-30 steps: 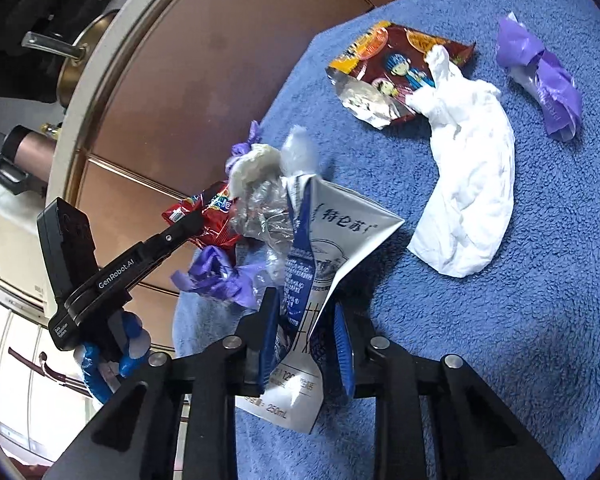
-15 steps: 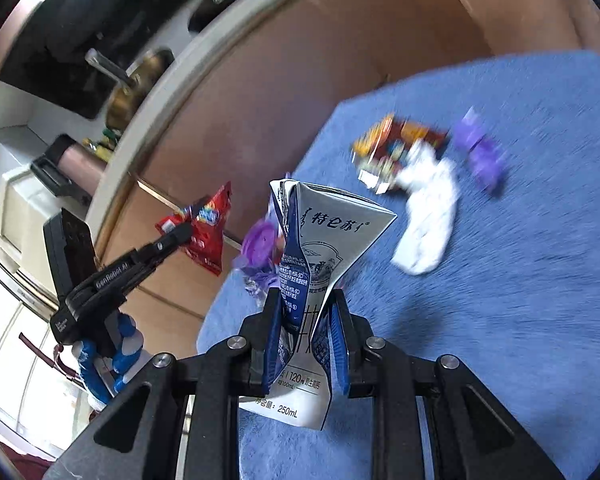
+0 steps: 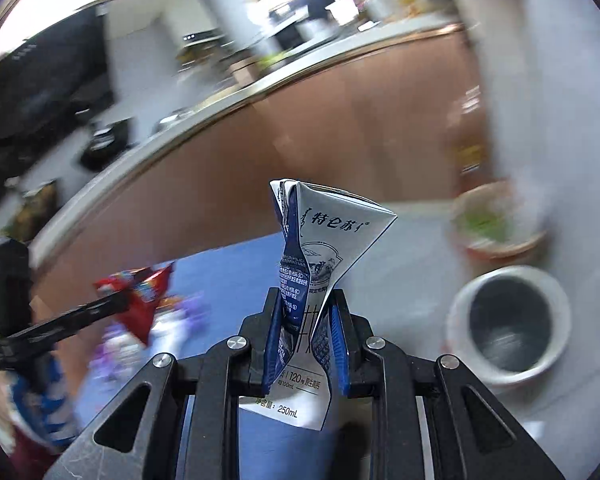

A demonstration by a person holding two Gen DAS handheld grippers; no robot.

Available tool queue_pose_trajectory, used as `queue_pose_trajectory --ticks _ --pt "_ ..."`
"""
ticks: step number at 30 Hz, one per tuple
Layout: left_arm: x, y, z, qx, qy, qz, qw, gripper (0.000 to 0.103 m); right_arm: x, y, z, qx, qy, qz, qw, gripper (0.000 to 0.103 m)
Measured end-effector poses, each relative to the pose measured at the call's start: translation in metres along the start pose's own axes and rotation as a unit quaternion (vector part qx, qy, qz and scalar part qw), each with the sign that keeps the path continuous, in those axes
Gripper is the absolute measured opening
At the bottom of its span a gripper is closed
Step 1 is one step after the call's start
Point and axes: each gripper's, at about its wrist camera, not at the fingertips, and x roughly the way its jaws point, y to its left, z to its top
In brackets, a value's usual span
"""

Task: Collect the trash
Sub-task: 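Carry carton and snack bag to the white bin and open both tools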

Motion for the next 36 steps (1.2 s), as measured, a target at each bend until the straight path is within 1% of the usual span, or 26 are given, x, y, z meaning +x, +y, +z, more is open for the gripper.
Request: queue_pose_trajectory --ticks 2,3,4,6,8,11,13,15,17,19,21,22,23,24,25,26,27,30,34,36 --pt "0.038 -0.039 0.014 0.017 0.018 -0.027 0.9993 0.007 0.000 -0.025 0.010 -0.004 -0.011 -0.049 0.999 0.023" --pt "0.058 -0.057 0.022 0.024 0.028 -0.041 0.9985 0.007 0.003 -0.042 0.016 -0.006 -0.016 -0.082 0.996 0.023" --pt "0.080 -0.078 0.029 0.035 0.039 -0.054 0.9972 0.007 0.006 -0.055 0.016 -0.003 -0.018 -0.098 0.995 0.023" --pt "0.113 -0.109 0.040 0.049 0.055 -0.071 0.9948 0.007 0.016 -0.086 0.021 0.013 -0.020 -0.129 0.991 0.023" --pt "0.145 -0.134 0.046 0.054 0.072 -0.087 0.9922 0.007 0.024 -0.107 0.023 0.022 -0.021 -0.154 0.988 0.023" --pt "0.196 -0.166 0.054 0.062 0.095 -0.095 0.9890 0.007 0.043 -0.143 0.028 0.037 -0.013 -0.185 0.982 0.023" --pt "0.224 -0.176 0.058 0.053 0.112 -0.105 0.9868 0.009 0.054 -0.161 0.028 0.041 -0.007 -0.198 0.979 0.024" --pt "0.253 -0.181 0.059 0.045 0.125 -0.104 0.9856 0.010 0.065 -0.176 0.027 0.042 0.001 -0.210 0.977 0.024" --pt "0.277 -0.183 0.059 0.037 0.139 -0.103 0.9842 0.010 0.078 -0.183 0.026 0.042 0.009 -0.220 0.975 0.024" --pt "0.303 -0.188 0.059 0.032 0.157 -0.116 0.9803 0.012 0.091 -0.195 0.022 0.045 0.023 -0.229 0.972 0.024" --pt "0.320 -0.188 0.055 0.019 0.173 -0.125 0.9767 0.016 0.104 -0.206 0.020 0.046 0.036 -0.246 0.967 0.024" --pt "0.329 -0.188 0.053 0.011 0.184 -0.135 0.9736 0.023 0.110 -0.214 0.020 0.048 0.041 -0.250 0.966 0.025" --pt "0.334 -0.190 0.051 0.005 0.190 -0.139 0.9719 0.031 0.114 -0.220 0.020 0.051 0.046 -0.251 0.966 0.031" --pt "0.339 -0.190 0.050 -0.001 0.191 -0.139 0.9716 0.034 0.119 -0.225 0.019 0.053 0.053 -0.260 0.963 0.036" --pt "0.341 -0.188 0.049 -0.005 0.188 -0.141 0.9720 0.041 0.121 -0.226 0.018 0.052 0.055 -0.264 0.962 0.042" --pt "0.341 -0.188 0.048 -0.007 0.185 -0.144 0.9721 0.050 0.122 -0.226 0.017 0.050 0.057 -0.267 0.961 0.044" --pt "0.339 -0.186 0.048 -0.011 0.183 -0.148 0.9718 0.053 0.121 -0.225 0.014 0.047 0.059 -0.269 0.960 0.044" --pt "0.328 -0.180 0.047 -0.018 0.178 -0.160 0.9708 0.054 0.116 -0.218 0.013 0.038 0.059 -0.272 0.960 0.045" --pt "0.299 -0.173 0.053 0.000 0.145 -0.147 0.9784 0.054 0.099 -0.201 0.013 0.027 0.046 -0.274 0.960 0.045" --pt "0.277 -0.168 0.056 0.011 0.125 -0.135 0.9829 0.054 0.088 -0.190 0.012 0.025 0.035 -0.270 0.962 0.047"
